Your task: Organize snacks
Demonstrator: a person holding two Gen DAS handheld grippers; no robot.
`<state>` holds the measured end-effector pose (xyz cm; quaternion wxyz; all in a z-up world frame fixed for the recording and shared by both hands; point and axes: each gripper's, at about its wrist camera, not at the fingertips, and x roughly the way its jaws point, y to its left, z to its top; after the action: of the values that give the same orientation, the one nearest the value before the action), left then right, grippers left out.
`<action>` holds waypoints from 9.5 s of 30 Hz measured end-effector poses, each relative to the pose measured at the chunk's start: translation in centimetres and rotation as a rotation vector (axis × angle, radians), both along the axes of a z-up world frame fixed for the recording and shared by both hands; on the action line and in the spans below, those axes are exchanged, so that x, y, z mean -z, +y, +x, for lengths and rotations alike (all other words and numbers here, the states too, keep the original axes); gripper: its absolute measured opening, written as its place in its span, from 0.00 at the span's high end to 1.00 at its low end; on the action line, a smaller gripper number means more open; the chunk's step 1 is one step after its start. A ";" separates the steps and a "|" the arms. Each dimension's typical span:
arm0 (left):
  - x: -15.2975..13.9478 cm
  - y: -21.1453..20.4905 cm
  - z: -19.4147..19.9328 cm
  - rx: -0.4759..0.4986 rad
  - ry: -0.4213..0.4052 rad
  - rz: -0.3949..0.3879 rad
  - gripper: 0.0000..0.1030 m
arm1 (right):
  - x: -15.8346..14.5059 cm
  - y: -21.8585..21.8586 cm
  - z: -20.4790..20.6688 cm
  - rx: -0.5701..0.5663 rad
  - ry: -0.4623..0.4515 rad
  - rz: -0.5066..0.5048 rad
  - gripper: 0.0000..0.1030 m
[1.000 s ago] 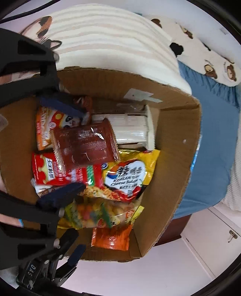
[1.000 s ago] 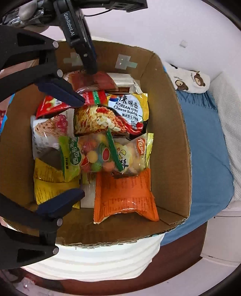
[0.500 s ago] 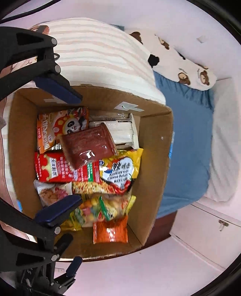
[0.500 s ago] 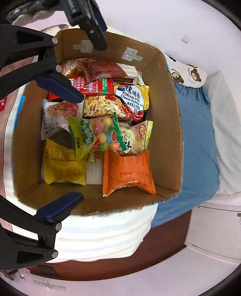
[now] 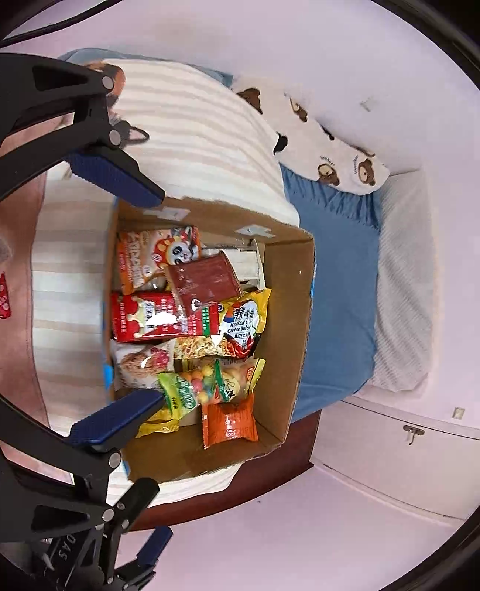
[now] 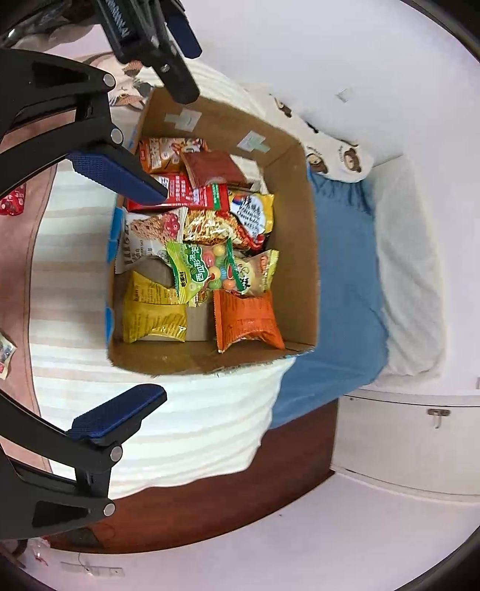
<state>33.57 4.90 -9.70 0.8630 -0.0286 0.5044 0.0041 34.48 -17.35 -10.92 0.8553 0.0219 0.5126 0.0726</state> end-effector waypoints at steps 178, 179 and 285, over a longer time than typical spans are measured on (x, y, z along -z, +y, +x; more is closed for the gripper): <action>-12.8 -2.6 -18.5 -0.008 -0.260 0.066 0.00 | -16.8 -4.4 -21.1 -0.003 -0.314 0.029 0.00; -12.9 -2.7 -18.8 -0.010 -0.265 0.067 0.00 | -17.0 -4.4 -21.4 -0.005 -0.319 0.027 0.00; -1.3 -3.3 -4.7 0.008 0.024 0.121 0.00 | -4.6 -3.6 -6.3 0.078 -0.069 -0.055 0.00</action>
<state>28.89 1.59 -8.36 0.8572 0.0259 0.5134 0.0314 28.13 -20.97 -6.35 0.8748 0.0156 0.4835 0.0259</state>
